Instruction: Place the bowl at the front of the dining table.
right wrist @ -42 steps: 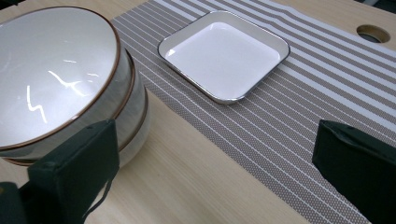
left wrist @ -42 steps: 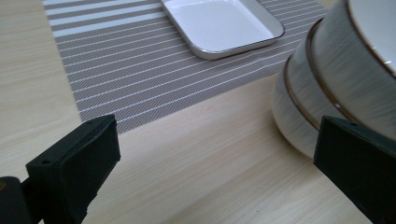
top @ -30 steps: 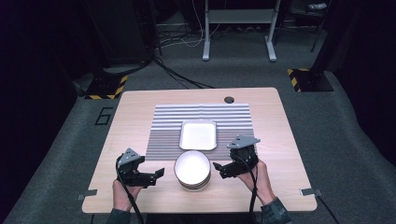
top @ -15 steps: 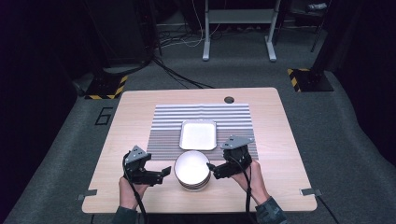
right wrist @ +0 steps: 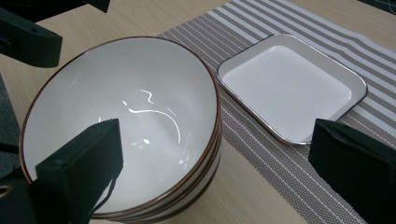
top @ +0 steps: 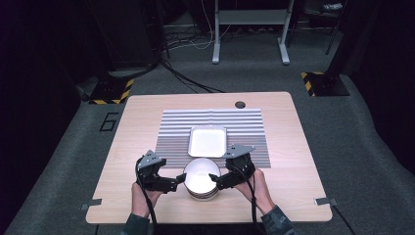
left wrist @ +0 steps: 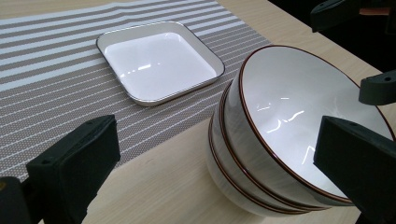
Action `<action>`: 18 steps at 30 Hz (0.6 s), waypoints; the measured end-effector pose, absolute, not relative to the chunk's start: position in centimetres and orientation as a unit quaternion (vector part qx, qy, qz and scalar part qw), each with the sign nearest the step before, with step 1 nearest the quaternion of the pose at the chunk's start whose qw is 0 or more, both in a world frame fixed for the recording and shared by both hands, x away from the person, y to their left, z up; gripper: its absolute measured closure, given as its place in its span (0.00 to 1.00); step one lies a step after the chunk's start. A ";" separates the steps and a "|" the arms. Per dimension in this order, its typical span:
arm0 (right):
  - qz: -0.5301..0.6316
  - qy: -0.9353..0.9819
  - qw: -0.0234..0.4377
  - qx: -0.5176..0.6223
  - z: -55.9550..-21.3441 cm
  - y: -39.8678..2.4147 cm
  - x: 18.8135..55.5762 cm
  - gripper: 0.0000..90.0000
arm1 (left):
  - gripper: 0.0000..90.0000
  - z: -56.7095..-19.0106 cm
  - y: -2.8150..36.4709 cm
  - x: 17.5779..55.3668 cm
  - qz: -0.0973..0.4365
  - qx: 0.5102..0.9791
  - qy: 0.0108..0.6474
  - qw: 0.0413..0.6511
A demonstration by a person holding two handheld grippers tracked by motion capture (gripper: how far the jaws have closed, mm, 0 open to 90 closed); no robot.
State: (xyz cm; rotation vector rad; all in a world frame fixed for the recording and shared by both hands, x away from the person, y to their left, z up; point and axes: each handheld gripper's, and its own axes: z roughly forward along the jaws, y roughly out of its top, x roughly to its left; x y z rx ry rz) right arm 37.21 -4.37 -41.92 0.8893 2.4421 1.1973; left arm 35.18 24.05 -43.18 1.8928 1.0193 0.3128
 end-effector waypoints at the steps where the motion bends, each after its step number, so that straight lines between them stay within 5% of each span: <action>1: 0.415 0.846 0.137 0.306 -42.2 -4.0 37.3 0.04 | 0.00 -43.4 23.8 35.3 0.124 0.772 0.415 0.466; 10: 0.399 0.855 0.126 0.307 -43.6 -2.6 37.4 0.06 | 0.03 -44.5 22.2 35.5 0.112 0.786 0.408 0.451; 18: 0.392 0.855 0.115 0.319 -44.8 -2.0 37.5 0.32 | 0.18 -45.3 21.5 35.4 0.101 0.790 0.402 0.451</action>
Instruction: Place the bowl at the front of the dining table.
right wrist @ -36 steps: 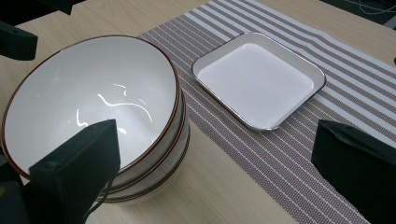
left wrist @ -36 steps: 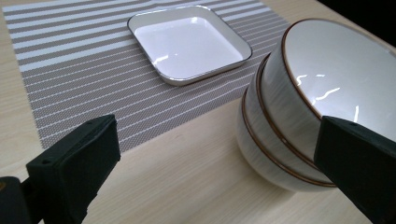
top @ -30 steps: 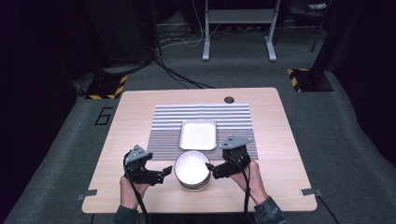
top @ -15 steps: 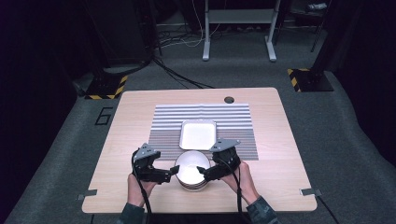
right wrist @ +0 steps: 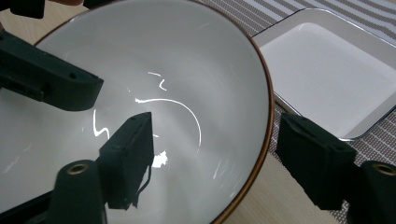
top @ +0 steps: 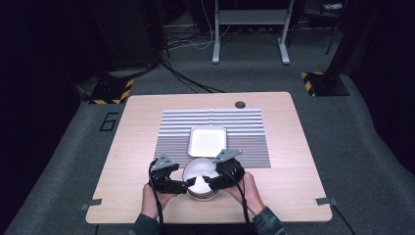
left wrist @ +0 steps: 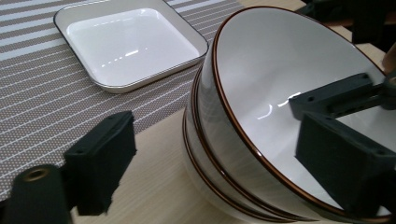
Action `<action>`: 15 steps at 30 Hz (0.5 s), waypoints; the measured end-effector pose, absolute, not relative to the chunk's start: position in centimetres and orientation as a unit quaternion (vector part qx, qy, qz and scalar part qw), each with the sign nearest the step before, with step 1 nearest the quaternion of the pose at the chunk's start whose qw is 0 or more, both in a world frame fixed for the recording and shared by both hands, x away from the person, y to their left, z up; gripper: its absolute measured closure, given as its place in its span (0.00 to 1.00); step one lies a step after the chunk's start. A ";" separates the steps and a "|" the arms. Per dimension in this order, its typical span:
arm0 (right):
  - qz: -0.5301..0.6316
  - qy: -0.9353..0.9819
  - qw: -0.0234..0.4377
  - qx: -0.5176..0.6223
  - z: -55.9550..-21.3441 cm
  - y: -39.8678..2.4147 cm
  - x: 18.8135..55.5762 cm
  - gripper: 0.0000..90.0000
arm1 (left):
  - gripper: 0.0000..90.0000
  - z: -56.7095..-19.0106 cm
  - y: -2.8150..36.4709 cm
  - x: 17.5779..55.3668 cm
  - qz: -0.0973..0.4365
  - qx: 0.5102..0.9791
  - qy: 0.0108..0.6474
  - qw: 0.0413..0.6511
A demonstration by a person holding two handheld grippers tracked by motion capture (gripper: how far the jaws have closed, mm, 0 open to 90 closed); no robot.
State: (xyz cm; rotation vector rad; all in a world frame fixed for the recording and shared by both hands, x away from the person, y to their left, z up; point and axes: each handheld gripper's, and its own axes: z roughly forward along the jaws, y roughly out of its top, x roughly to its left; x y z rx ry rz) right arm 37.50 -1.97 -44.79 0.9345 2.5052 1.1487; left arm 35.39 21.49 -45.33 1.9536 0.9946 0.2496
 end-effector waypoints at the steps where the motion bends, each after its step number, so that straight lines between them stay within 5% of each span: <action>1: 0.388 0.859 0.119 0.312 -45.1 -1.9 37.5 0.37 | 0.19 -45.5 21.3 35.3 0.098 0.794 0.396 0.450; 15: 0.380 0.857 0.124 0.324 -46.1 -2.0 37.6 0.52 | 0.43 -46.7 20.3 34.8 0.107 0.800 0.394 0.439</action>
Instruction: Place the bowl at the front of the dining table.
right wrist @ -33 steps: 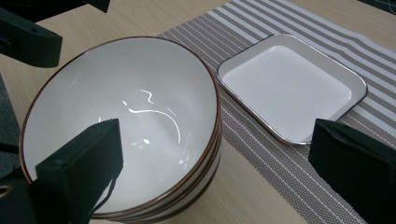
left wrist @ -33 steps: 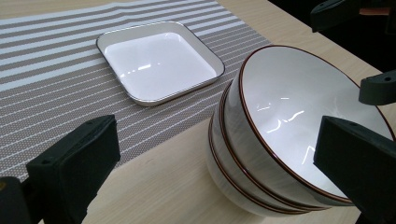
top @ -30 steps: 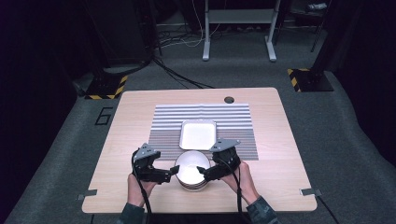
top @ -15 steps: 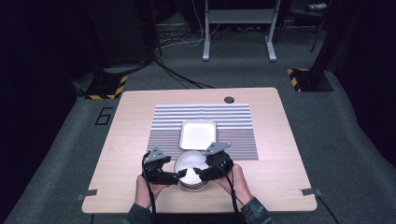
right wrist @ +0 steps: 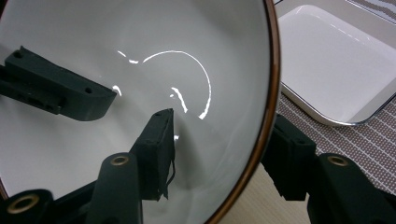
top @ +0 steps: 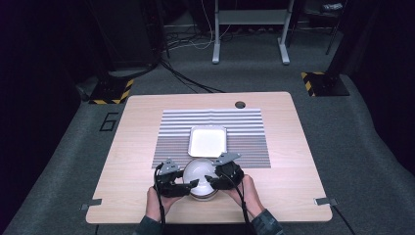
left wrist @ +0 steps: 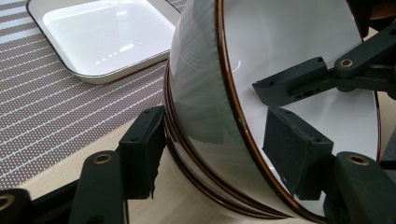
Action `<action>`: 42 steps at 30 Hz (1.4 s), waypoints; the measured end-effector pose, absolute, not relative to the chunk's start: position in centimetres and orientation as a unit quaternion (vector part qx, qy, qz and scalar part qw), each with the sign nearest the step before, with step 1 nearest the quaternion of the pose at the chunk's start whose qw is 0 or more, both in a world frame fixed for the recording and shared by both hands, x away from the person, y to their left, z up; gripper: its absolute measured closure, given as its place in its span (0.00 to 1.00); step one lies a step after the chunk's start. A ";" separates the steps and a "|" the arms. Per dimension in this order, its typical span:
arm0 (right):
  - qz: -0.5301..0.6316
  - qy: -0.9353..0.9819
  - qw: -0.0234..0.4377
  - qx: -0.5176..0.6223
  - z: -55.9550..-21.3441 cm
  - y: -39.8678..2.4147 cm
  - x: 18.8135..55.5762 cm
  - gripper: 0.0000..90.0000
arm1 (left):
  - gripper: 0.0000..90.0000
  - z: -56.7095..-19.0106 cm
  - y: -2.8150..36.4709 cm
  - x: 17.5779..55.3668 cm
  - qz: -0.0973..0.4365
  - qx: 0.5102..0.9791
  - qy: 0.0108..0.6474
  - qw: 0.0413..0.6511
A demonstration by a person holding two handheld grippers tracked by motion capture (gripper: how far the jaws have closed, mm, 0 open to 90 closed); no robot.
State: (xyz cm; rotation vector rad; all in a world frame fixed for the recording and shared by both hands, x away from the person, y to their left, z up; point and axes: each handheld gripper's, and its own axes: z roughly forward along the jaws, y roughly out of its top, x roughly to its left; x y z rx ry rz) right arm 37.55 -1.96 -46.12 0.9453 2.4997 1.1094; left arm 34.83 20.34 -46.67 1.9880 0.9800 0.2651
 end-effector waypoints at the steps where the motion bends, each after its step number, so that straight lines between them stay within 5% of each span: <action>1: 0.380 0.857 0.124 0.324 -46.1 -2.0 37.6 0.52 | 0.44 -46.7 20.3 34.8 0.107 0.800 0.394 0.439; 23: 0.396 0.839 0.137 0.346 -46.0 -2.0 37.4 0.63 | 0.65 -46.4 19.0 34.5 0.185 0.802 0.404 0.399; 42: 0.399 0.826 0.222 0.330 -44.8 -1.7 36.2 0.81 | 0.76 -45.8 18.9 34.2 0.233 0.799 0.384 0.401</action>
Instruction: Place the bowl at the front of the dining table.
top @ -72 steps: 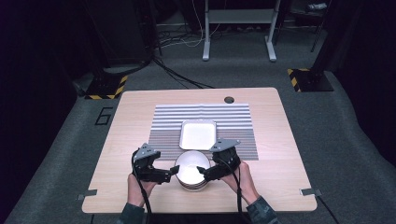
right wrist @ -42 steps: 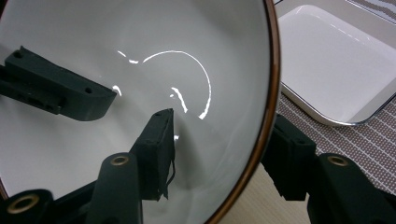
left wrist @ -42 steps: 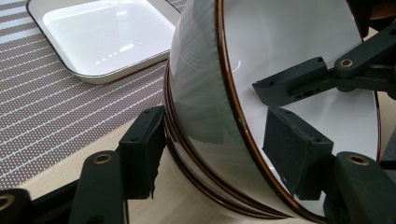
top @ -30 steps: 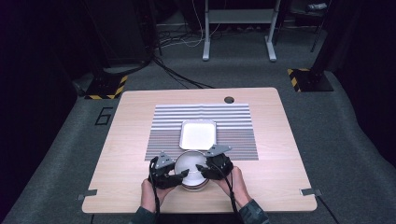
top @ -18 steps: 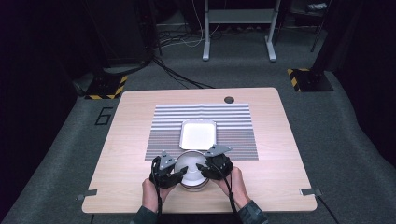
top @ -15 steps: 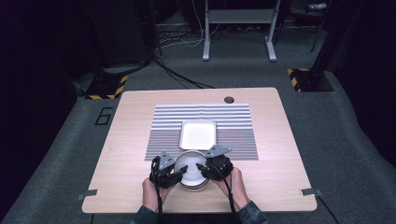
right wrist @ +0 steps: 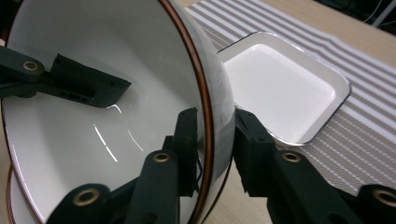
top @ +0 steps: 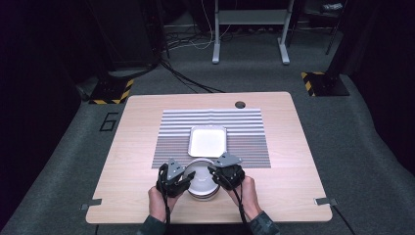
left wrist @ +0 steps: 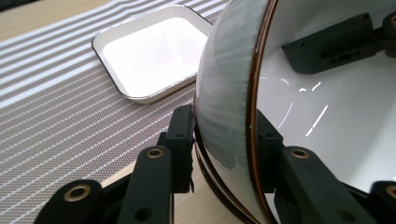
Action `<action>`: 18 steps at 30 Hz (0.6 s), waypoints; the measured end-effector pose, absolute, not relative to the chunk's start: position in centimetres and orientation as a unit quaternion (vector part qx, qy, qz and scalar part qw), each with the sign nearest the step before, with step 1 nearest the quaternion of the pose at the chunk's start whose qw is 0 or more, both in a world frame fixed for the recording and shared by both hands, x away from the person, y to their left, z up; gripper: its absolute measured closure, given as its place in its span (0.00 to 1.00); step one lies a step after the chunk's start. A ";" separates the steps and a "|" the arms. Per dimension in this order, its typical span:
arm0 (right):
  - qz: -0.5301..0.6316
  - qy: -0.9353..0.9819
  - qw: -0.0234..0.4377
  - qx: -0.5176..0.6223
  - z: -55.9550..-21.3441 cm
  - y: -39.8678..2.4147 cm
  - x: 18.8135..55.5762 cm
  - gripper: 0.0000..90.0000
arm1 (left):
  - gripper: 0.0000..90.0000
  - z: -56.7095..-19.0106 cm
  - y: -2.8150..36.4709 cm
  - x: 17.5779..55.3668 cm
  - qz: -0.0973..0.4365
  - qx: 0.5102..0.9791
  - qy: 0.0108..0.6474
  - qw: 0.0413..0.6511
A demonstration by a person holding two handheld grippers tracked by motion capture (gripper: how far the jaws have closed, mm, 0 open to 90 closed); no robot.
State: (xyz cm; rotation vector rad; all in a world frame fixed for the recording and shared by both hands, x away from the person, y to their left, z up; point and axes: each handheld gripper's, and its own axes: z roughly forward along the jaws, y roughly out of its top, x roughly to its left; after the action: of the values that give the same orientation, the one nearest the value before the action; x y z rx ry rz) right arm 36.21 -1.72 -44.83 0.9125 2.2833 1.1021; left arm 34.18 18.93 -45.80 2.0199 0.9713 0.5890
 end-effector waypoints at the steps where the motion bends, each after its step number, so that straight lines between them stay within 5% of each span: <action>1: 0.399 0.826 0.222 0.330 -44.8 -1.7 36.2 0.81 | 0.77 -45.8 18.9 34.2 0.233 0.799 0.384 0.401; 18: 0.412 0.810 0.278 0.312 -43.7 -1.2 35.6 0.91 | 0.83 -45.1 18.9 33.9 0.257 0.796 0.373 0.402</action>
State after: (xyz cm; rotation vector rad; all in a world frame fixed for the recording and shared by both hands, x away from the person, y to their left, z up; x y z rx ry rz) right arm 35.59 -1.18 -43.72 0.8366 2.1728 1.1064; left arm 33.91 18.86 -45.11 2.0117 0.9418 0.6492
